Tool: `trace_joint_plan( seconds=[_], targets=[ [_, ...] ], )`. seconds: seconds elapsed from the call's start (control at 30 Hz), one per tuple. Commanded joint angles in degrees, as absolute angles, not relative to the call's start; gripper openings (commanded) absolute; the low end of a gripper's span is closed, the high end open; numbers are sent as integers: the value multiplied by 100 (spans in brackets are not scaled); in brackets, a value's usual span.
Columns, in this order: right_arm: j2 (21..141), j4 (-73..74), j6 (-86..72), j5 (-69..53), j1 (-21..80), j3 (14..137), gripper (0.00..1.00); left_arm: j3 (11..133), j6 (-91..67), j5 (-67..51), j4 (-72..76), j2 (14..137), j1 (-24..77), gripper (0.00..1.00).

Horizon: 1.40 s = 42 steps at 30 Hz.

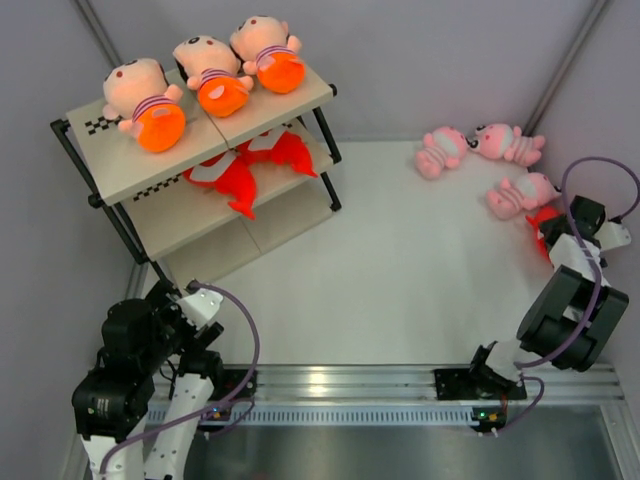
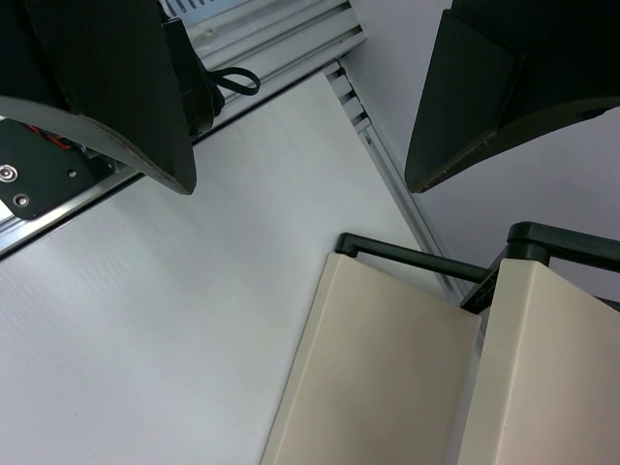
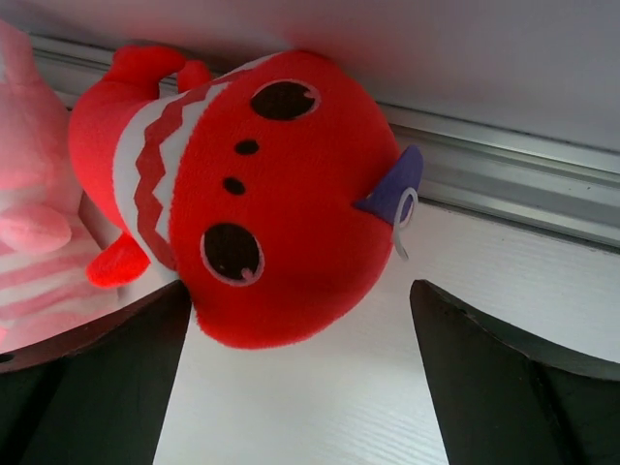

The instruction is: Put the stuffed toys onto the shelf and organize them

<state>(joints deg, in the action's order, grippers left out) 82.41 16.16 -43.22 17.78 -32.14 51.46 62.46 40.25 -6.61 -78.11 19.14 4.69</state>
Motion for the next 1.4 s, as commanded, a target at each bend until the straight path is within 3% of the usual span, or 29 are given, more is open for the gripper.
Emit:
trace_joint_plan(
  seconds=[0.0,0.03,0.13,0.17,0.27,0.37,0.5,0.63,0.83,0.93,1.13,1.27,1.37],
  targets=[
    [8489,1073,-4324,1925,-3322,5475,94,6346,4069,-703,-8332,2056,422,95],
    [8560,1037,-4255,1925,-3340,5484,91,6346,4061,-703,-8323,2074,413,95],
    [8771,915,-4175,1925,-3428,5449,67,6346,4078,-712,-8332,2092,413,95],
    [8815,879,-4149,1934,-3471,5423,47,6363,4078,-729,-8332,2100,404,95],
    [8816,939,-3920,2065,-3498,5431,6,6389,4069,-738,-8332,2127,396,95],
    [8562,984,-3832,2083,-3489,5397,0,6407,4078,-791,-8323,2153,396,95],
    [7806,931,-3124,2326,-3165,5396,0,6626,4035,-993,-8314,2197,396,95],
    [6718,870,-1971,3225,-1858,5405,0,6925,3999,-1247,-8297,2337,396,95],
    [5740,1748,-880,2234,-310,5598,0,7452,3859,-1573,-8297,2662,404,94],
    [5406,2284,-135,1689,718,5678,0,7654,3745,-1871,-8218,2768,404,94],
    [5194,2935,1923,54,3740,5660,0,7839,3489,-2302,-8112,2944,396,93],
    [5658,2979,2854,-210,6040,5957,0,7893,3410,-2627,-8121,3076,396,95],
    [6255,3006,4014,-535,7123,6510,0,7823,3393,-3084,-8112,3129,387,98]
  ],
)
